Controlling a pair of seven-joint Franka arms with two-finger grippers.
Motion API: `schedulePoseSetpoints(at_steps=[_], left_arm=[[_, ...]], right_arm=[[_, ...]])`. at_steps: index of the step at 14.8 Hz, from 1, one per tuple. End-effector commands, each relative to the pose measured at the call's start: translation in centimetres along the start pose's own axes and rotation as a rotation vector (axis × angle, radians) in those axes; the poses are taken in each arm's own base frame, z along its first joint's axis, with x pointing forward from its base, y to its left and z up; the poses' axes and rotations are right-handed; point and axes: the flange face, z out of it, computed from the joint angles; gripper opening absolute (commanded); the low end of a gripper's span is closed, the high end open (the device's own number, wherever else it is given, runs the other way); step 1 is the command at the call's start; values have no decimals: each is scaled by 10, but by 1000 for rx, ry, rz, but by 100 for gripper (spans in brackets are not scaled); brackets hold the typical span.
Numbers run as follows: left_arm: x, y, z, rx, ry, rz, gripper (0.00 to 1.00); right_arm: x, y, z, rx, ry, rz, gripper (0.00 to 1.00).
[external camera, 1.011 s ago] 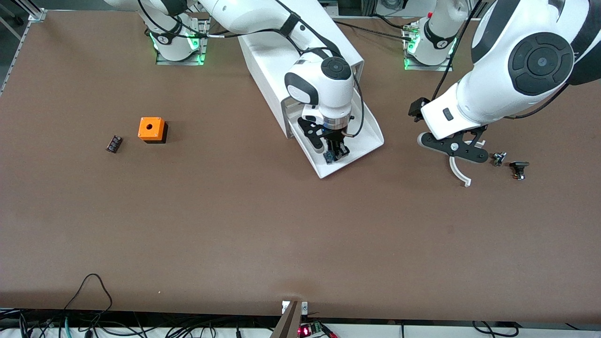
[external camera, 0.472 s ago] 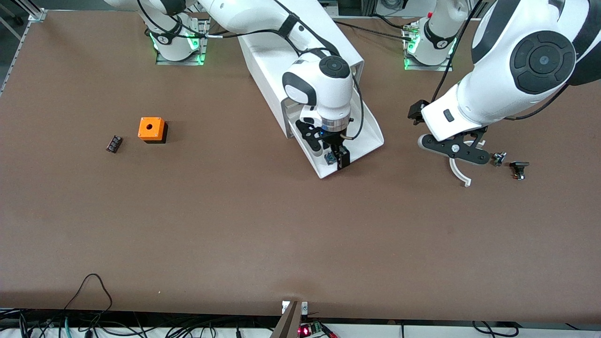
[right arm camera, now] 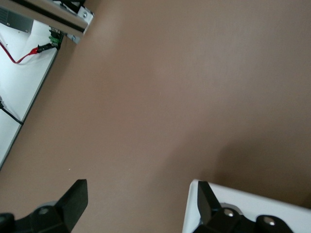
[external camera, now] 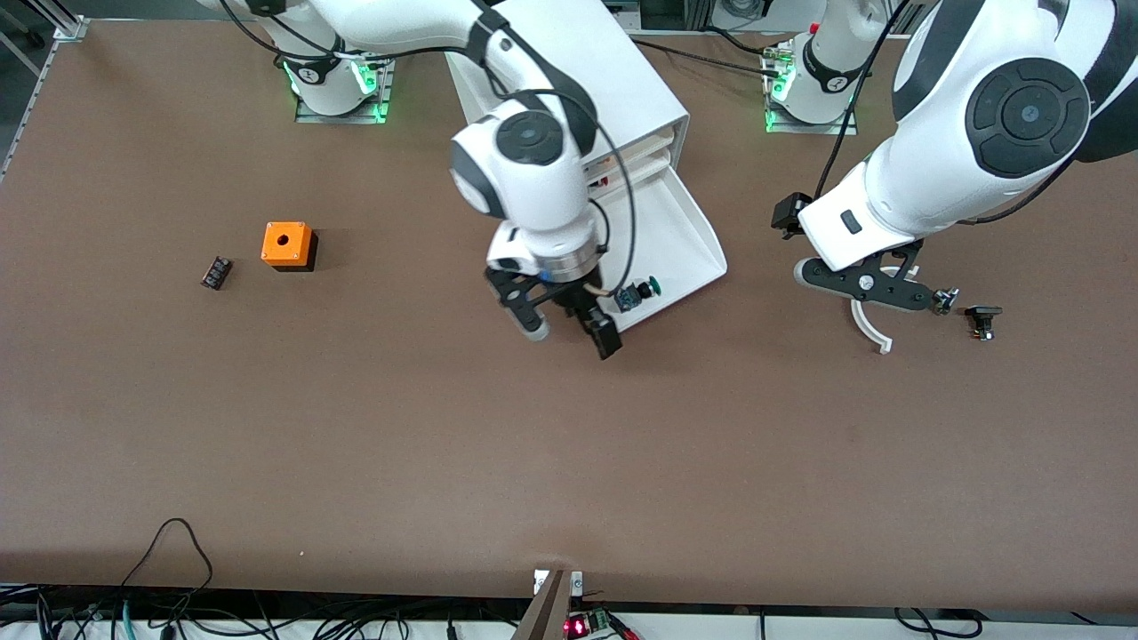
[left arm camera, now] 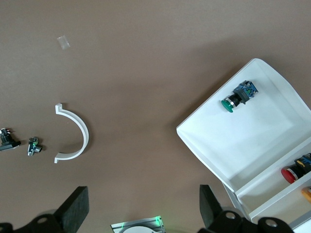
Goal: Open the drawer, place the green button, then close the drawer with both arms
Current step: 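Lift the right gripper away while the left gripper moves to the drawer front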
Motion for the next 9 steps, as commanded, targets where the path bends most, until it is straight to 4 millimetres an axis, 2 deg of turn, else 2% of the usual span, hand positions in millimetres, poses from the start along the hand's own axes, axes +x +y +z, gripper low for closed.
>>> schedulePoseSetpoints(at_steps=[1,3,6,7,9], left_arm=[[4,0,-2,1,43,-42,100],[9,4,7,-45,67,-73,99],[31,10,34,-102,121,-185,99],[40,17,46,-107,128,-217,99],[54,52,80,-96,122,-285,99]], right_arm=[[53,17,-16,-68,-49,-138,100],[99,33,-26,-85,-69,-234,100],[161,62,-40,-104,-69,-438,100],[180,69,-46,-103,-67,-478,100],[220,87,-58,-105,-62,-569,100]])
